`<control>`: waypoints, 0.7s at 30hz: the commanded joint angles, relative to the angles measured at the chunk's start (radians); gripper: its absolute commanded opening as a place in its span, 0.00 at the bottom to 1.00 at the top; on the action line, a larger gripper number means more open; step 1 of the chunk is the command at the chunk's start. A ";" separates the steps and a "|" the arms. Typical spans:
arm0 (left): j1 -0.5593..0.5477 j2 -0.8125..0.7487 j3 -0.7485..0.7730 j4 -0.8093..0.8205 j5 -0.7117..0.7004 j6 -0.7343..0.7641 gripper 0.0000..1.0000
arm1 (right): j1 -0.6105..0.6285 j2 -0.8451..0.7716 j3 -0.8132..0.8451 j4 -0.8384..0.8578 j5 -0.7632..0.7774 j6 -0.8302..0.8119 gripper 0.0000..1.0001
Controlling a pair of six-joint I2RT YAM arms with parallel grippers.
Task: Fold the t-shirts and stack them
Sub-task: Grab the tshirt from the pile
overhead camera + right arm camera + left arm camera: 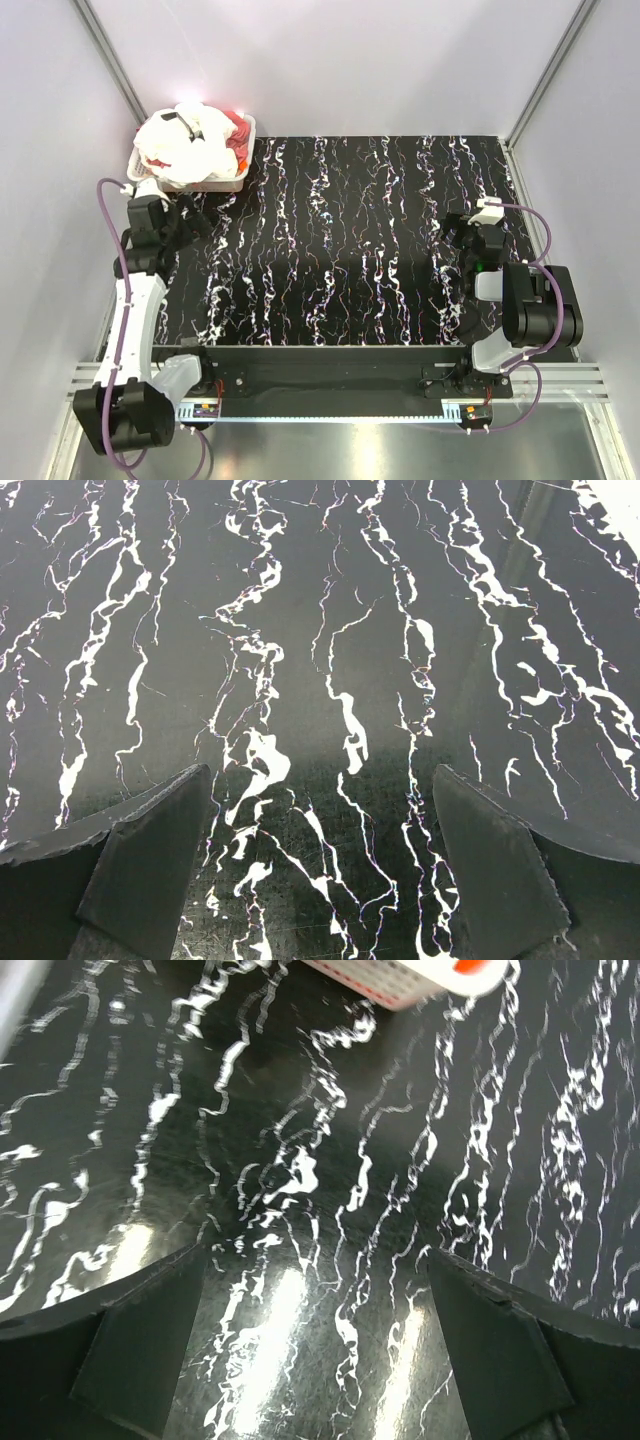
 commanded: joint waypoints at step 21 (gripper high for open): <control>0.275 0.059 -0.030 0.222 0.594 -0.229 0.99 | 0.019 -0.397 0.107 -0.412 0.131 0.197 1.00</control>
